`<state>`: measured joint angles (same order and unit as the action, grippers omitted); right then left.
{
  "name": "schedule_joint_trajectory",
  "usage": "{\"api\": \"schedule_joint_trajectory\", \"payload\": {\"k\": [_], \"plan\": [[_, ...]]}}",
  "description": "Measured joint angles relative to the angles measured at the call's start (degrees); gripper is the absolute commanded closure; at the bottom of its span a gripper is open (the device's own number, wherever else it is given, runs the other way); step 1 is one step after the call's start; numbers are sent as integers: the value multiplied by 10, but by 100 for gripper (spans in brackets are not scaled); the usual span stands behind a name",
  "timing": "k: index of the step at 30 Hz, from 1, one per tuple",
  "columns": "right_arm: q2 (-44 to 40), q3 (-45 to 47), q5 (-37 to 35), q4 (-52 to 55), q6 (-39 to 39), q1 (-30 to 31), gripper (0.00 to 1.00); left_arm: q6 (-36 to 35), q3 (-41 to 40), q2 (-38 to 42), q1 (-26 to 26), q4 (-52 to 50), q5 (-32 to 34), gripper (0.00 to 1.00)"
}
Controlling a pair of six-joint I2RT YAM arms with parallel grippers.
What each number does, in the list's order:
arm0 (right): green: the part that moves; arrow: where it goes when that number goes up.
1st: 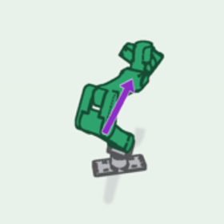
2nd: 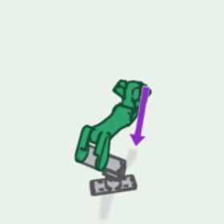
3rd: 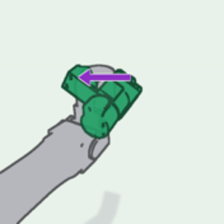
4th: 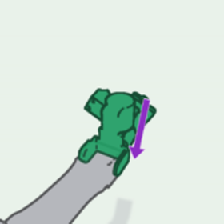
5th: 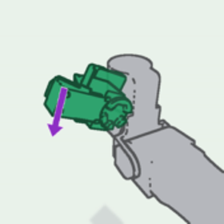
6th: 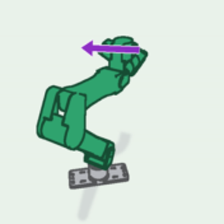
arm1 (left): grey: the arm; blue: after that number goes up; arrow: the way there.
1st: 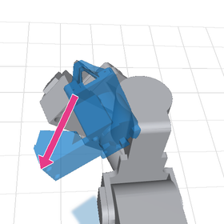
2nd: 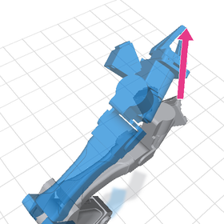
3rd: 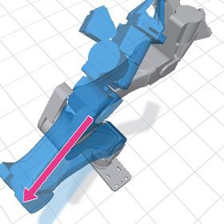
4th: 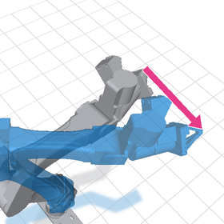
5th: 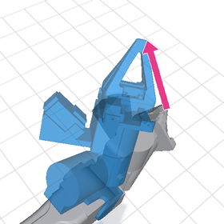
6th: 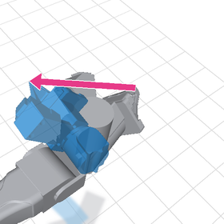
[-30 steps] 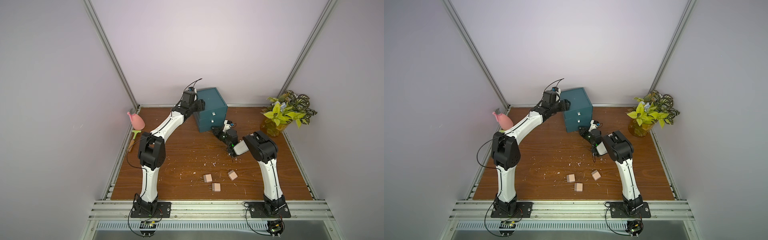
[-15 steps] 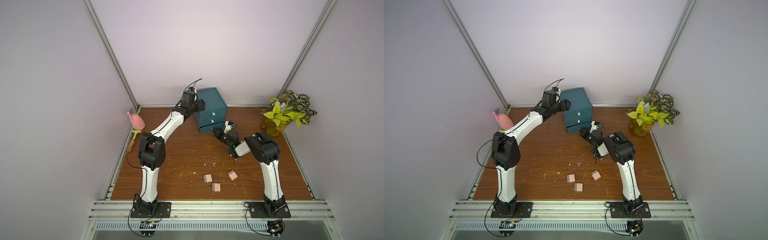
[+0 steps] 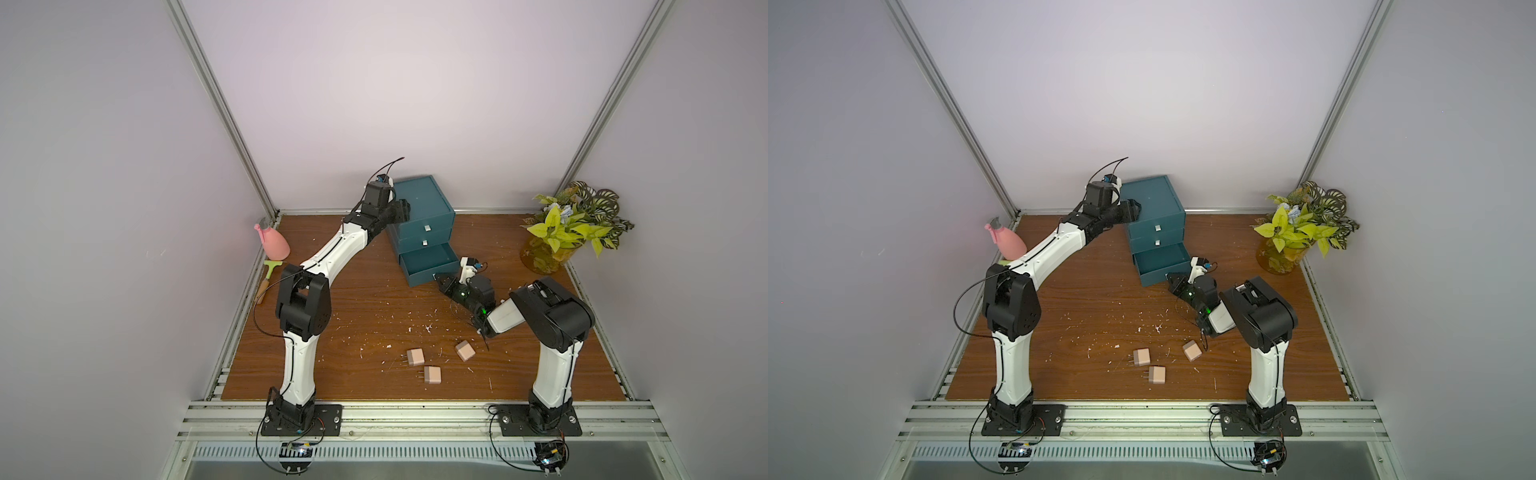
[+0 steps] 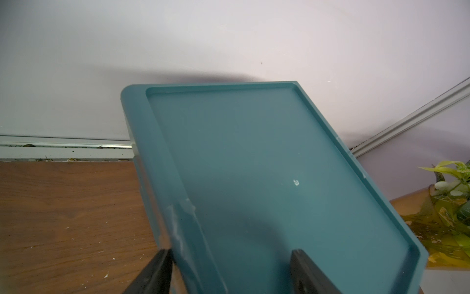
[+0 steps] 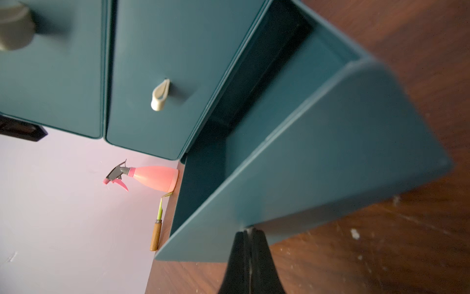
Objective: Place the plugs into the drawer by color
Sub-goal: Open the drawer in the storage box.
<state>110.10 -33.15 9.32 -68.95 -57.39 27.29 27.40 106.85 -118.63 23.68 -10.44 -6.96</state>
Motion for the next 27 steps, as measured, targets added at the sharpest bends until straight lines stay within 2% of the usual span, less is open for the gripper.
{"api": "schedule_joint_trajectory", "payload": {"k": [7, 18, 20, 24, 27], "plan": [[-37, 32, -3, 10, 16, 13, 100, 0, 0, 0, 0, 0, -1, 32], [-36, 49, -4, 11, 20, 24, 99, 0, 0, 0, 0, 0, -2, 32], [-36, 49, -4, 11, 21, 25, 93, 0, 0, 0, 0, 0, -2, 32], [-39, 49, -3, 19, 34, 26, 70, 0, 0, 0, 0, 0, -2, 32], [-71, 55, 1, 54, 56, 26, 59, 0, 0, 0, 0, 0, -2, 32]]}}
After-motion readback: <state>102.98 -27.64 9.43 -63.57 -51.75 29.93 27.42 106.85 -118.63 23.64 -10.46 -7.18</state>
